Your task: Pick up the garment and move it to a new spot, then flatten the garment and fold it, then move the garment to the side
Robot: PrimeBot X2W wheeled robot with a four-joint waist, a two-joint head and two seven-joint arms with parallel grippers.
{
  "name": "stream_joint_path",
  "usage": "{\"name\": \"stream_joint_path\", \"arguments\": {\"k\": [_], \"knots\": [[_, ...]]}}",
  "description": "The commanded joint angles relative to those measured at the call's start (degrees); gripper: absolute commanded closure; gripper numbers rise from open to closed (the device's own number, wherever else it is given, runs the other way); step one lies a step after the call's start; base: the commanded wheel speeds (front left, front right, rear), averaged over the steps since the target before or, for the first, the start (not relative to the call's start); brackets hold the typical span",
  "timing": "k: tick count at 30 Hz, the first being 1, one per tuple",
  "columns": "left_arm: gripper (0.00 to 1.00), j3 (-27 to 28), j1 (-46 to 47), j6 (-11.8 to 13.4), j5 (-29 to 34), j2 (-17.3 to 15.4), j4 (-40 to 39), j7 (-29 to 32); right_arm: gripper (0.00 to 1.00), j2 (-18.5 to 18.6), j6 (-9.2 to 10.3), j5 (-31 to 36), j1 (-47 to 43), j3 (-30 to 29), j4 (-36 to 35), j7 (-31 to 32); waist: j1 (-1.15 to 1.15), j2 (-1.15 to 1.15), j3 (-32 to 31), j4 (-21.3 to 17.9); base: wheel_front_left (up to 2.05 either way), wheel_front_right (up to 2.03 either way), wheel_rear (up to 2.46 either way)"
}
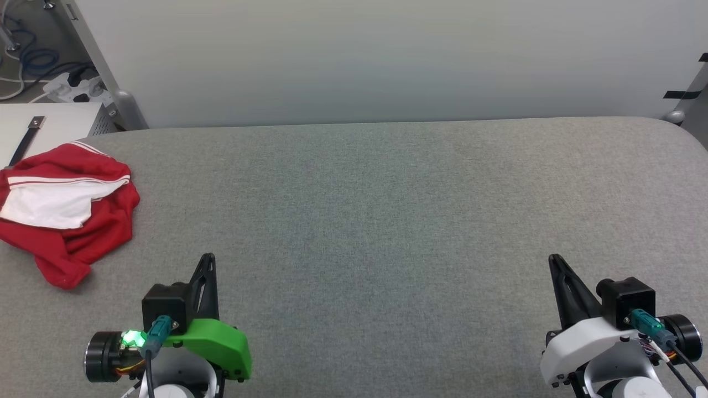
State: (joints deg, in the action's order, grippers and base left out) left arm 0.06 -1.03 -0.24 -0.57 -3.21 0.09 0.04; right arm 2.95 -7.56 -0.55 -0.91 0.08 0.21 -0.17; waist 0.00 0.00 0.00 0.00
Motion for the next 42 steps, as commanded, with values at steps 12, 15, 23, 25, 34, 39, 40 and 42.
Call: {"name": "stream_joint_path", "arguments": {"k": [12,15,23,25,34,39,40,42], "knots": [[1.00,-0.06,1.03,0.24,0.57,0.34,-0.09,-0.04,1.00,-0.07,0.08,0.55,0.91,-0.08,-0.21,0.17,0.00,0.00,0.00,0.00,0.00,0.00,0.00],[1.00,-0.06,1.03,0.24,0.57,0.34,-0.09,-0.04,1.00,-0.07,0.08,0.55,0.91,-0.08,-0.21,0.17,0.00,0.00,0.00,0.00,0.00,0.00,0.00],[1.00,-0.06,1.03,0.24,0.57,0.34,-0.09,-0.04,1.00,-0.07,0.08,0.55,0.91,-0.08,-0.21,0.17,0.00,0.00,0.00,0.00,0.00,0.00,0.00],[1.00,-0.06,1.03,0.24,0.57,0.34,-0.09,-0.04,1.00,-0.07,0.08,0.55,0.91,-0.08,-0.21,0.17,0.00,0.00,0.00,0.00,0.00,0.00,0.00],[0.00,0.00,-0.04,-0.01,-0.03,-0.01,0.02,-0.02,0.00,0.00,0.00,-0.05,-0.03,-0.01,0.01,-0.02,0.00,0.00,0.00,0.00,0.00,0.00,0.00],[0.00,0.00,-0.03,0.00,-0.14,-0.02,0.18,-0.19,0.00,0.00,-0.01,-0.24,-0.05,-0.04,0.09,-0.19,0.00,0.00,0.02,-0.01,0.00,0.00,0.00],[0.00,-0.02,-0.01,0.01,-0.21,-0.01,0.26,-0.30,0.00,0.00,-0.01,-0.34,-0.04,-0.07,0.13,-0.30,0.00,0.00,0.03,-0.01,0.00,0.00,0.00],[0.00,-0.08,0.03,0.02,-0.38,-0.01,0.47,-0.56,0.00,0.00,-0.01,-0.57,-0.02,-0.19,0.23,-0.55,0.00,0.00,0.06,-0.02,0.00,0.00,0.00]]}}
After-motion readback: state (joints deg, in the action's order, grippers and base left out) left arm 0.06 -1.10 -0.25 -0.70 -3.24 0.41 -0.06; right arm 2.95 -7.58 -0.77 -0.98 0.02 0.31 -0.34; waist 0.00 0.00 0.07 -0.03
